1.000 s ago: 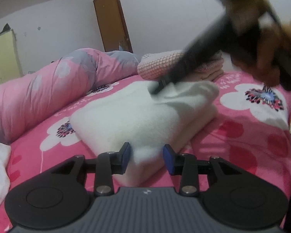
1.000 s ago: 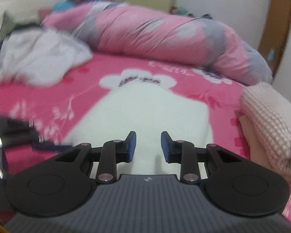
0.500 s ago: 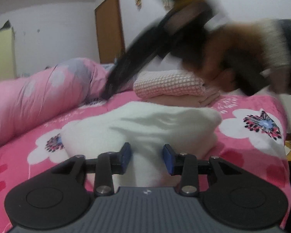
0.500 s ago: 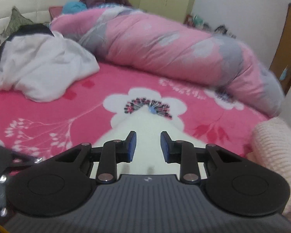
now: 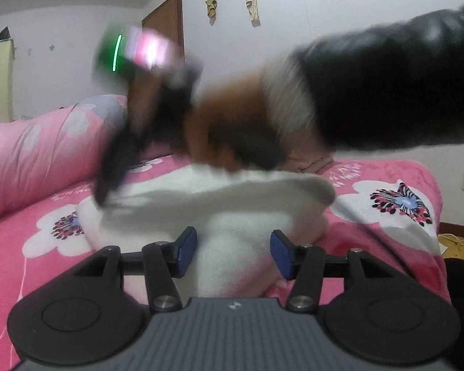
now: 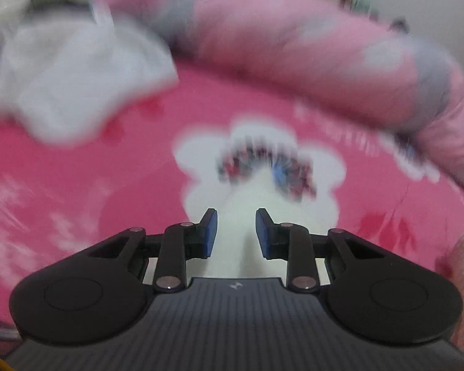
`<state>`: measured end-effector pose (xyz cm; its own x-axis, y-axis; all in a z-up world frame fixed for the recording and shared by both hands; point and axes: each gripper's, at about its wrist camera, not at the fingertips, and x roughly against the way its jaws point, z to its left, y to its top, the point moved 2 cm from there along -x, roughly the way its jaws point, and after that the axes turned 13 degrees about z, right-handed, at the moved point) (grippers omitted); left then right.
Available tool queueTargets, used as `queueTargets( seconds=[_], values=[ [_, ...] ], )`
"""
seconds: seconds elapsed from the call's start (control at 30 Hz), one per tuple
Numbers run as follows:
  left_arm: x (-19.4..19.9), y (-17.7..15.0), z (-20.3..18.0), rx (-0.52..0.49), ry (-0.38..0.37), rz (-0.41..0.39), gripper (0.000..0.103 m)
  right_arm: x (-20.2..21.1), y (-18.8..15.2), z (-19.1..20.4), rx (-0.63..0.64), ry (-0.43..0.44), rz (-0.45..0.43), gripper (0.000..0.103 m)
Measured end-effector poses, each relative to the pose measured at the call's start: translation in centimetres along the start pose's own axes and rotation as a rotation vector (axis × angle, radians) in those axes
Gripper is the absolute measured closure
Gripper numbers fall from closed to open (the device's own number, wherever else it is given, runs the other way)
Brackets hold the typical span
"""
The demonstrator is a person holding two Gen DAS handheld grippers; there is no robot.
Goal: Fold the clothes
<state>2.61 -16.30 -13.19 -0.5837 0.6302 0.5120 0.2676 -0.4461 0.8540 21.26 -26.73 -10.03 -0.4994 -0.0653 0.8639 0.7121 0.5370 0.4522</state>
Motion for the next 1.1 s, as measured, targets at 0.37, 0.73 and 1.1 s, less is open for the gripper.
queueTargets(
  seconds=[0.37, 0.73, 1.1],
  values=[
    [0.2, -0.2, 0.4, 0.019, -0.030, -0.015, 0.048, -2.9, 3.0, -1.1, -0.073, 0.038, -0.028, 0.078],
    [0.2, -0.2, 0.1, 0.014, -0.039, -0.025, 0.047, 5.2, -1.4, -6.3, -0.231, -0.141, -0.095, 0.076],
    [-0.1, 0.3, -1.0, -0.033, 0.003, 0.005, 0.043, -1.0, -7.7, -9.2, -0.320, -0.117, 0.020, 0.077]
  ],
)
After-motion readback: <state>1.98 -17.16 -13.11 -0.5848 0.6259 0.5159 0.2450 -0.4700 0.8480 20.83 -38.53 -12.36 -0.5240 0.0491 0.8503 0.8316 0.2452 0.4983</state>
